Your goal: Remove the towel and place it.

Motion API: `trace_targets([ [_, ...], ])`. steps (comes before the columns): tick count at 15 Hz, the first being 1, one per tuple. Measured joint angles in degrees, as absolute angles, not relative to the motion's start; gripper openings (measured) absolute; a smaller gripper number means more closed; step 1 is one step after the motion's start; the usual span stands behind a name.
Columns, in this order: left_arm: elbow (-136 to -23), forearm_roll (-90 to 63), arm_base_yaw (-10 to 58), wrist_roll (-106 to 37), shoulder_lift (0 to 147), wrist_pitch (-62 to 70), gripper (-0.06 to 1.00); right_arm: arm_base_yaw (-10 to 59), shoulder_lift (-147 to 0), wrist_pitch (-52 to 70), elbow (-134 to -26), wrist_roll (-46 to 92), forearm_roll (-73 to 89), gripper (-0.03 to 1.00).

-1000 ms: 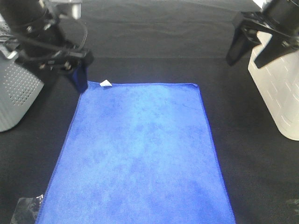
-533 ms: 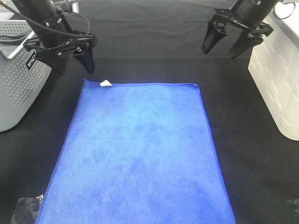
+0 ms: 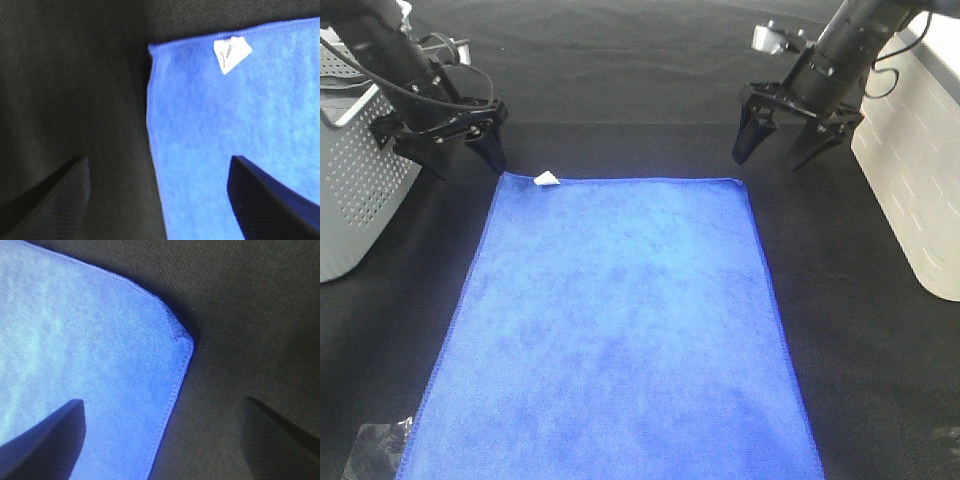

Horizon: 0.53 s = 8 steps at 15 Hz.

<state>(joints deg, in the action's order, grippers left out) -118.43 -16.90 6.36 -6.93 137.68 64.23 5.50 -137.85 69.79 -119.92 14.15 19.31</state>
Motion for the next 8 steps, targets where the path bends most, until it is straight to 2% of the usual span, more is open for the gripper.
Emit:
trace_targets([
  [8,-124.85,-17.93,6.36,-7.79,144.56,64.29,0.73,5.5,-141.46,69.04,-120.09,15.36,20.4,0.82],
])
